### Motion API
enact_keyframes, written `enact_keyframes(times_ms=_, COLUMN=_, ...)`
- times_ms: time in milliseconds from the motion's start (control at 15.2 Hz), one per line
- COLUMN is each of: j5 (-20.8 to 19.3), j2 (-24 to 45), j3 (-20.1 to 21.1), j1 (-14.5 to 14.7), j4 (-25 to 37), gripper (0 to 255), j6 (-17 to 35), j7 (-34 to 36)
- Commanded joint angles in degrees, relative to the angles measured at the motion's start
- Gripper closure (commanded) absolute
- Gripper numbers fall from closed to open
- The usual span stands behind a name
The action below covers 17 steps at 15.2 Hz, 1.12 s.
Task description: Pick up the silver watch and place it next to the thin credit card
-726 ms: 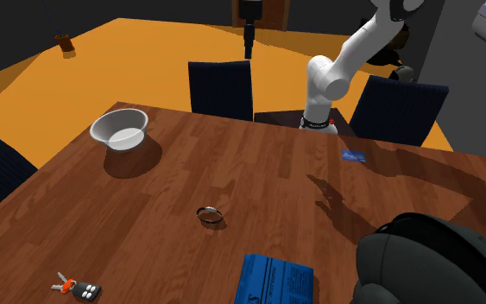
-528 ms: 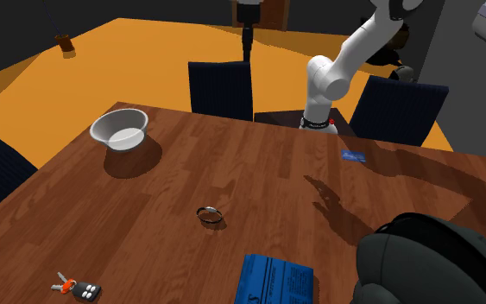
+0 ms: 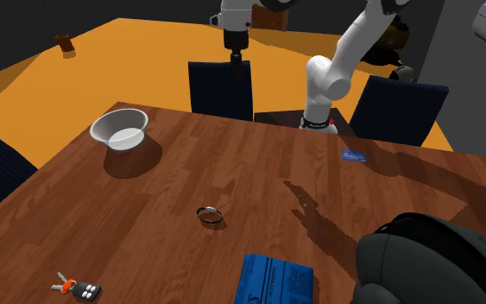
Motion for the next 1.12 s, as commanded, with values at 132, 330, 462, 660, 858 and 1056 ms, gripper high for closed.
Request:
enact_keyframes(times_ms=132, j5=1.4, j2=6.0, j3=3.1, j1=1.4, j4=1.2, gripper=0, j6=5.1, j7=2.0)
enact_keyframes(times_ms=330, j5=2.0, j2=10.9, j3=5.5, j1=2.4, j4=2.8, gripper=0, j6=8.7, j7=3.7)
enact_keyframes(times_ms=462, j5=2.1, j2=14.4, j3=7.0, j1=3.0, j4=4.2, gripper=0, j6=10.9, j7=5.0)
enact_keyframes(times_ms=660, j5=1.8, j2=19.9, j3=9.2, j1=3.9, j4=6.8, gripper=0, j6=14.0, j7=6.9)
enact_keyframes(times_ms=858, j5=0.8, j2=25.6, j3=11.2, j1=4.8, j4=10.0, gripper=0, j6=16.7, j7=9.1)
enact_keyframes(times_ms=1056, j5=-0.8, j2=31.6, j3=12.9, j1=5.9, j4=13.7, gripper=0, j6=19.0, j7=11.5)
